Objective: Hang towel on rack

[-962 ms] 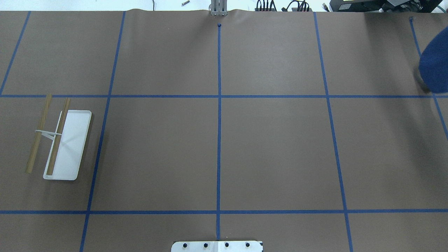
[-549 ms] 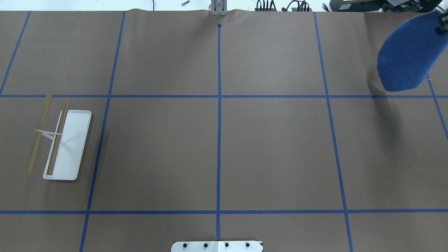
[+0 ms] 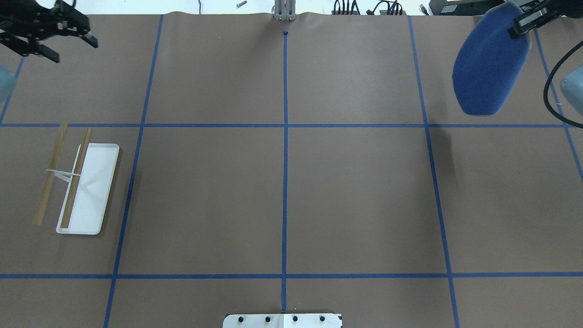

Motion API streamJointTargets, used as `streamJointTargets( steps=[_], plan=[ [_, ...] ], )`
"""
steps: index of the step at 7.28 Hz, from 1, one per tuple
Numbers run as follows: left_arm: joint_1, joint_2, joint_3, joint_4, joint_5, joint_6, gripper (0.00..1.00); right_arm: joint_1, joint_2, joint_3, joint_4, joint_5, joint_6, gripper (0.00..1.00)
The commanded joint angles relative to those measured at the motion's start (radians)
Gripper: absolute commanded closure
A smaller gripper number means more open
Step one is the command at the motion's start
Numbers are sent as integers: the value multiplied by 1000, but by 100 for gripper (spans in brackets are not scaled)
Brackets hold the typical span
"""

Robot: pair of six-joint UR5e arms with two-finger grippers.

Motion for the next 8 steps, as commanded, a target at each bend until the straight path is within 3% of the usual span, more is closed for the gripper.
streamJointTargets(
  steps=[1, 4, 7, 8],
  plan=[
    [116, -98, 1, -40, 3, -263, 2, -156, 49, 79, -4, -130, 179, 100],
    [212, -233, 29, -160, 3, -487, 2, -358, 111, 130, -4, -324, 244, 100],
    [319, -328, 67, -265, 130, -591, 3, -532, 112, 169, -3, -487, 264, 100],
    [333, -336, 97, -328, 132, -622, 3, -570, 115, 196, -3, -491, 290, 100]
  ],
)
